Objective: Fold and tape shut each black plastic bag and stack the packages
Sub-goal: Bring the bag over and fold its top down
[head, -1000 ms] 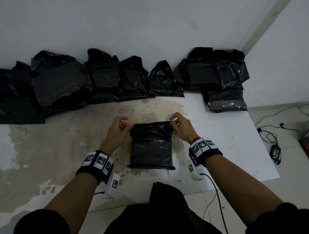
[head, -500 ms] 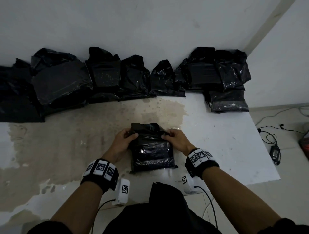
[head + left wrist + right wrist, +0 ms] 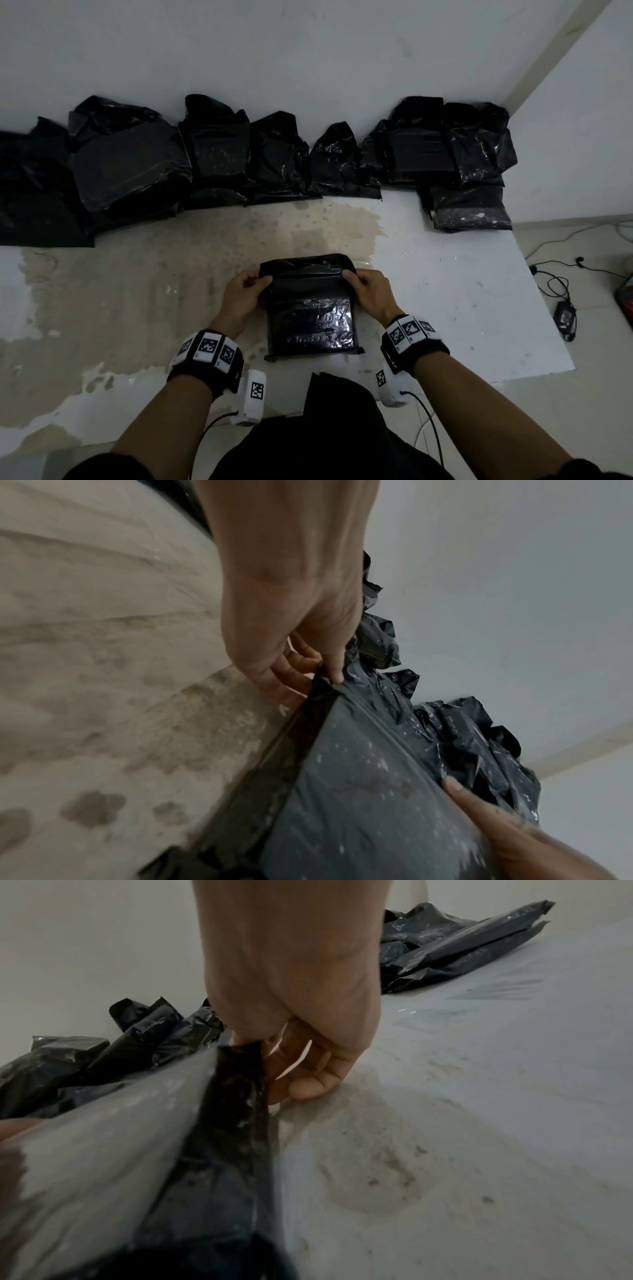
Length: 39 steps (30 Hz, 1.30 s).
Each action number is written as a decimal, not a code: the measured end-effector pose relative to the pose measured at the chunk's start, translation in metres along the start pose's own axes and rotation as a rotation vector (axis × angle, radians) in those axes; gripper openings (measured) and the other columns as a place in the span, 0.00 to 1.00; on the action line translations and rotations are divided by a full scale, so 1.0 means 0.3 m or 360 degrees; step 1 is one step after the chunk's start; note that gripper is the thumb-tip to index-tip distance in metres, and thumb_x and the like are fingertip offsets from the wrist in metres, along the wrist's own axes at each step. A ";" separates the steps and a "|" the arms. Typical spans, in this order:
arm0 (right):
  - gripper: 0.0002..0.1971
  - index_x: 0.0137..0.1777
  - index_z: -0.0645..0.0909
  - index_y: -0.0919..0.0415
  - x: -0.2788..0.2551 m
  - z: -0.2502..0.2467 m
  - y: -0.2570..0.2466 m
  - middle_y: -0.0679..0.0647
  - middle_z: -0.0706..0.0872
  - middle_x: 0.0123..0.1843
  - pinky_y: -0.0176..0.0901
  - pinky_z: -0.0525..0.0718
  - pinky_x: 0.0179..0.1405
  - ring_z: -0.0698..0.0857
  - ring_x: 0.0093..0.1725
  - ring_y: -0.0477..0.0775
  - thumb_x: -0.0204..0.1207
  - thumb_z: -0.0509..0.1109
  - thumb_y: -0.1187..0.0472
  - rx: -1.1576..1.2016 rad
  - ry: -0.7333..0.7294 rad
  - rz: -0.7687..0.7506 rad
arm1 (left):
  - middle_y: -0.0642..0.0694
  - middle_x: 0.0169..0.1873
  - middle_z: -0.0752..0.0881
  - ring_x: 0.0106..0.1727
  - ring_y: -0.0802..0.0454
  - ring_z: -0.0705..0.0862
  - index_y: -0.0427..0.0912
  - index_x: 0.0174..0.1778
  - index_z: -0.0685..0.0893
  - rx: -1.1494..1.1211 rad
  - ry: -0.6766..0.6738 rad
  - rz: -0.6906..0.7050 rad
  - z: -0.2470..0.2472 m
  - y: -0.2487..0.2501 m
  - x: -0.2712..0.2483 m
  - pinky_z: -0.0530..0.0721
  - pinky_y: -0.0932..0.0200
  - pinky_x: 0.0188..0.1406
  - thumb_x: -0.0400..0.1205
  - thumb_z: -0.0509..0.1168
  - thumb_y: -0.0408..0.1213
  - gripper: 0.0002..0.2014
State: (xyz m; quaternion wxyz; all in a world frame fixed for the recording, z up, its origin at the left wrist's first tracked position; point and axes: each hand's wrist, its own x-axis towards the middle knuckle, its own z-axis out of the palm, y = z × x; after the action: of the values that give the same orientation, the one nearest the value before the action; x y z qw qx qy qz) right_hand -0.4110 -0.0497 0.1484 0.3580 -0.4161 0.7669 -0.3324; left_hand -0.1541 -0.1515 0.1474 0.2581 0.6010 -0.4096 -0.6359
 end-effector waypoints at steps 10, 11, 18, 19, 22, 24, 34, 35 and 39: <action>0.14 0.42 0.79 0.62 0.008 -0.032 0.000 0.48 0.81 0.31 0.36 0.74 0.35 0.77 0.32 0.45 0.88 0.67 0.55 0.0109 0.0055 -0.0036 | 0.46 0.47 0.89 0.49 0.50 0.86 0.44 0.53 0.85 0.0015 -0.0007 0.0098 0.013 0.025 -0.002 0.83 0.54 0.50 0.87 0.68 0.39 0.04; 0.15 0.41 0.77 0.63 0.011 -0.036 -0.001 0.48 0.80 0.31 0.38 0.73 0.35 0.75 0.31 0.45 0.88 0.66 0.55 0.0078 0.0063 -0.0042 | 0.46 0.48 0.89 0.50 0.49 0.86 0.45 0.53 0.86 0.0036 -0.0009 0.0118 0.012 0.025 -0.001 0.83 0.51 0.53 0.87 0.68 0.39 0.04; 0.10 0.42 0.82 0.57 0.023 -0.063 -0.024 0.55 0.87 0.37 0.32 0.78 0.38 0.82 0.36 0.47 0.84 0.72 0.54 0.0126 -0.0042 0.0072 | 0.44 0.45 0.89 0.47 0.51 0.86 0.36 0.53 0.86 0.0102 -0.0067 0.0167 0.029 0.057 -0.018 0.84 0.59 0.45 0.87 0.68 0.37 0.07; 0.10 0.39 0.81 0.56 0.026 -0.069 -0.026 0.57 0.86 0.37 0.29 0.76 0.37 0.82 0.37 0.49 0.83 0.74 0.57 0.0073 -0.0056 0.0067 | 0.43 0.45 0.90 0.47 0.51 0.87 0.35 0.53 0.86 0.0138 -0.0081 0.0180 0.025 0.061 -0.017 0.84 0.57 0.47 0.86 0.68 0.36 0.07; 0.13 0.36 0.77 0.58 0.033 -0.074 -0.012 0.56 0.82 0.34 0.25 0.72 0.34 0.80 0.37 0.53 0.81 0.75 0.62 -0.0112 0.0004 0.0052 | 0.44 0.41 0.90 0.43 0.55 0.87 0.36 0.47 0.88 0.0267 -0.0103 0.0231 0.005 0.061 -0.010 0.83 0.54 0.48 0.85 0.70 0.36 0.07; 0.04 0.45 0.85 0.59 0.024 -0.075 -0.020 0.50 0.79 0.31 0.24 0.72 0.33 0.78 0.34 0.48 0.81 0.74 0.62 -0.0105 0.0028 0.0102 | 0.48 0.34 0.86 0.33 0.61 0.82 0.37 0.43 0.88 0.0377 -0.0097 0.0258 -0.001 0.062 -0.017 0.79 0.59 0.40 0.85 0.70 0.36 0.07; 0.08 0.45 0.83 0.62 -0.048 -0.091 -0.084 0.60 0.88 0.40 0.32 0.68 0.16 0.76 0.27 0.52 0.86 0.66 0.66 0.0640 -0.0067 0.0473 | 0.43 0.42 0.92 0.33 0.55 0.89 0.41 0.50 0.86 0.0344 -0.0238 0.0230 -0.018 0.104 -0.074 0.82 0.65 0.27 0.89 0.63 0.36 0.08; 0.08 0.47 0.84 0.63 -0.055 -0.095 -0.085 0.59 0.89 0.42 0.33 0.68 0.18 0.76 0.27 0.52 0.86 0.65 0.66 0.0642 -0.0073 0.0476 | 0.42 0.45 0.93 0.35 0.54 0.90 0.41 0.50 0.87 0.0330 -0.0244 0.0205 -0.021 0.108 -0.079 0.82 0.66 0.28 0.89 0.63 0.38 0.08; 0.18 0.50 0.88 0.66 -0.080 -0.118 -0.090 0.59 0.92 0.46 0.40 0.72 0.27 0.80 0.31 0.52 0.87 0.60 0.55 0.0732 -0.0126 0.0574 | 0.46 0.42 0.93 0.38 0.54 0.90 0.42 0.48 0.90 0.0302 -0.0194 -0.0024 -0.020 0.121 -0.112 0.81 0.62 0.33 0.91 0.57 0.51 0.21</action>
State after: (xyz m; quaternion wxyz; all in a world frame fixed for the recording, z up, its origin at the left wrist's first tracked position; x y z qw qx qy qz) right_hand -0.4199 -0.0329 0.1953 0.5260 -0.1938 0.7183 -0.4120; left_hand -0.1494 -0.1446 0.1965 0.1697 0.5860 -0.4784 -0.6316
